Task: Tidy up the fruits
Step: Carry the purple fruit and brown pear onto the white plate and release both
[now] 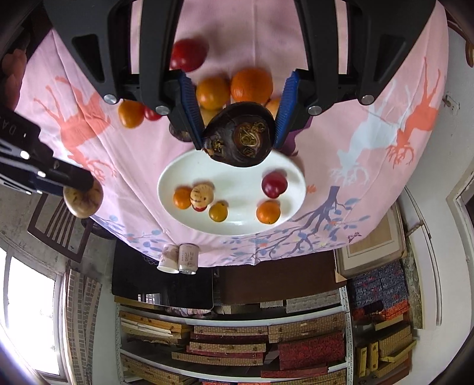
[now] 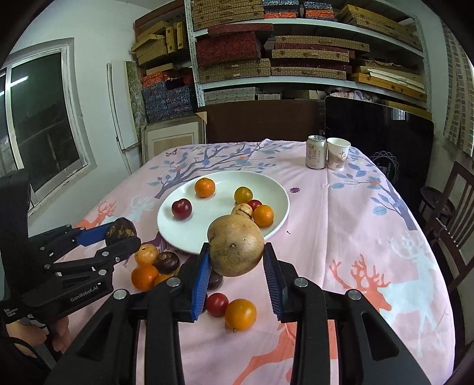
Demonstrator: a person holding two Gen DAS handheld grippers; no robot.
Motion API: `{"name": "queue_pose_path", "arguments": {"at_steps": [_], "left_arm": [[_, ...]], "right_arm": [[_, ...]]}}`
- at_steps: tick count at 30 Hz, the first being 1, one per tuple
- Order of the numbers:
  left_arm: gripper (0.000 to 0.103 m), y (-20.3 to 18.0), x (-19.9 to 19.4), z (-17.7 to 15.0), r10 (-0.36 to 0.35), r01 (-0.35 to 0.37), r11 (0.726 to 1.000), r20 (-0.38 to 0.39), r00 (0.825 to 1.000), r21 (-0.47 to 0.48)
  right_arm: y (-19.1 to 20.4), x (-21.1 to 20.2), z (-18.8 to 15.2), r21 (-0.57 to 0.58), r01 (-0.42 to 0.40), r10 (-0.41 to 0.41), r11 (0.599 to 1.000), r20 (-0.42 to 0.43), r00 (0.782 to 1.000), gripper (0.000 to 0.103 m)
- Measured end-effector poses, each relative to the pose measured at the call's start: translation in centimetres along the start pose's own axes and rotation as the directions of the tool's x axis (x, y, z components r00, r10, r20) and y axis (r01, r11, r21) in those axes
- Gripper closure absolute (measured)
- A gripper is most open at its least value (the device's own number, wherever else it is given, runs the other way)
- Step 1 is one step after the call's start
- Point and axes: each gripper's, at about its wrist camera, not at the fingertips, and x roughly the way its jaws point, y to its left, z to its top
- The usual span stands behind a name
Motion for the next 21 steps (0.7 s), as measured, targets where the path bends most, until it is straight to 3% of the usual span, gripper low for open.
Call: {"name": "queue_pose_path", "arguments": {"at_steps": [4, 11, 19, 20, 21], "left_arm": [[0.057, 0.4, 2.3, 1.6, -0.035, 0.034, 0.999, -0.031, 0.999, -0.034], [0.057, 0.7, 8.7, 5.9, -0.056, 0.052, 0.997, -0.077, 0.995, -0.061], [0.056, 2.3, 19.4, 7.9, -0.082, 0.047, 0.989, -0.258, 0.963, -0.141], [0.056, 2.6, 19.6, 8.2, -0.101, 0.06, 0.985, -0.254, 0.962, -0.162], [0.05, 2.7, 19.5, 8.6, -0.104, 0.064, 0.984, -0.237, 0.966, -0.169]], "right_arm": [[-0.5, 2.2, 1.0, 0.004, -0.003, 0.003, 1.0, -0.019, 1.0, 0.067], [-1.9, 8.2, 6.2, -0.003, 0.002, -0.002, 1.0, -0.031, 1.0, 0.067], [-4.6, 18.2, 8.6, 0.038, -0.001, 0.007, 0.999, -0.143, 0.99, 0.067], [-4.4, 18.9, 8.4, 0.034, -0.014, 0.019, 0.999, -0.156, 0.988, 0.067], [-4.3, 19.5, 8.2, 0.026, -0.017, 0.021, 1.0, -0.17, 0.985, 0.066]]}}
